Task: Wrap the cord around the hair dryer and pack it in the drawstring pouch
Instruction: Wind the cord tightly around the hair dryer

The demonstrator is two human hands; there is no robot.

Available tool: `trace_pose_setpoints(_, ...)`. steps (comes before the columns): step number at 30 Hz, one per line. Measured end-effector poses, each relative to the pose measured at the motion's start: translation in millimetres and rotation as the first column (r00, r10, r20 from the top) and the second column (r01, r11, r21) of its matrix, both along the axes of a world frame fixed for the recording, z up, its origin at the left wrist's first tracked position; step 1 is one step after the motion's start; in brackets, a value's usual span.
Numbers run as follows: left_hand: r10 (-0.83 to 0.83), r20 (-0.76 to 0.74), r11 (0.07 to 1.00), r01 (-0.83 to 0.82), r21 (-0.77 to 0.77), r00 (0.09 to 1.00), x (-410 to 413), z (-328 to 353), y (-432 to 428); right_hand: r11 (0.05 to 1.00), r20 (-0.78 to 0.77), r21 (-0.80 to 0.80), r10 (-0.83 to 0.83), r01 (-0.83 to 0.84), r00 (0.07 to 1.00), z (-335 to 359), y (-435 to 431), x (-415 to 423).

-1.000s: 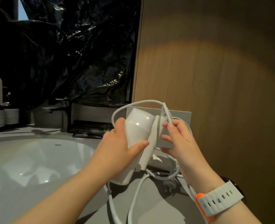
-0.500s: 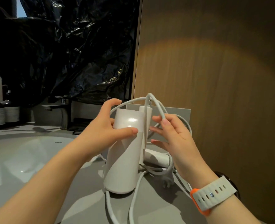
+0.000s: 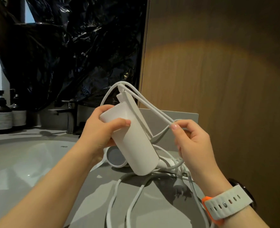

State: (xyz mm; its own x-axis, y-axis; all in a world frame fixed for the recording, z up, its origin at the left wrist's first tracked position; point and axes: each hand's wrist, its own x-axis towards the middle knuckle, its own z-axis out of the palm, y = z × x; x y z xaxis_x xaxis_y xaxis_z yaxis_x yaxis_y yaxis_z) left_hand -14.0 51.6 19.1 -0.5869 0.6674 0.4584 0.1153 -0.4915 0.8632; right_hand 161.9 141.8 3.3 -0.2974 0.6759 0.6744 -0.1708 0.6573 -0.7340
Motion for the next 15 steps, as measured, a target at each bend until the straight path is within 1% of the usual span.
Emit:
trace_pose_setpoints(2,-0.038,-0.006,0.998,0.038,-0.043,0.999,-4.6,0.7,-1.3,0.998,-0.013,-0.002,-0.07,0.07,0.997,0.6,5.5,3.4)
trace_pose_setpoints(6,-0.124,-0.068,0.982,0.113,-0.154,0.99,-11.7,5.0,-10.2,0.984,-0.04,-0.068,-0.169,0.166,0.985,1.9,17.2,13.0)
trace_pose_setpoints(8,-0.163,-0.06,0.964,0.146,-0.222,0.985,-14.1,5.7,-14.9,0.98,-0.045,-0.048,-0.194,0.192,0.98,1.0,16.9,13.4)
trace_pose_setpoints(10,-0.191,-0.048,0.948,0.172,-0.268,0.98,-17.0,5.6,-18.6,0.985,-0.018,0.025,-0.169,0.169,0.985,0.4,11.3,10.2)
trace_pose_setpoints(12,-0.21,-0.086,0.945,0.18,-0.273,0.974,-21.1,5.0,-18.3,0.992,0.069,0.078,-0.101,0.096,0.992,1.0,5.0,6.2)
trace_pose_setpoints(14,-0.23,-0.106,0.941,0.194,-0.276,0.967,-20.6,5.5,-18.6,0.998,0.192,0.053,-0.036,0.026,0.981,2.2,1.3,3.8)
trace_pose_setpoints(15,-0.239,-0.105,0.939,0.202,-0.278,0.965,-19.0,6.0,-18.7,1.0,0.238,0.006,0.011,-0.012,0.971,2.9,0.2,3.1)
